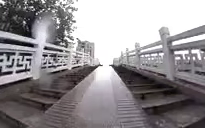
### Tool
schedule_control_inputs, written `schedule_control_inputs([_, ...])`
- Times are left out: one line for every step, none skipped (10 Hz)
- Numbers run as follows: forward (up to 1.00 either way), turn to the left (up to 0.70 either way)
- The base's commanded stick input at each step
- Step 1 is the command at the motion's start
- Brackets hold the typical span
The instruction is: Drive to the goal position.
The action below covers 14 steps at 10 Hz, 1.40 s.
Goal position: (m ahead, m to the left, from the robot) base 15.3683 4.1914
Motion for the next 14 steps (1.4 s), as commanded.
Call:
schedule_control_inputs([0.6, 0.0])
schedule_control_inputs([0.6, 0.0])
schedule_control_inputs([0.6, 0.01])
schedule_control_inputs([0.6, 0.02])
schedule_control_inputs([0.6, 0.03])
schedule_control_inputs([0.6, 0.03])
schedule_control_inputs([0.6, 0.04])
schedule_control_inputs([0.6, 0.08])
schedule_control_inputs([0.6, 0.1])
schedule_control_inputs([0.6, 0.09])
schedule_control_inputs([0.6, 0.02])
schedule_control_inputs([0.6, 0.0])
schedule_control_inputs([0.6, 0.0])
schedule_control_inputs([0.6, 0.0])
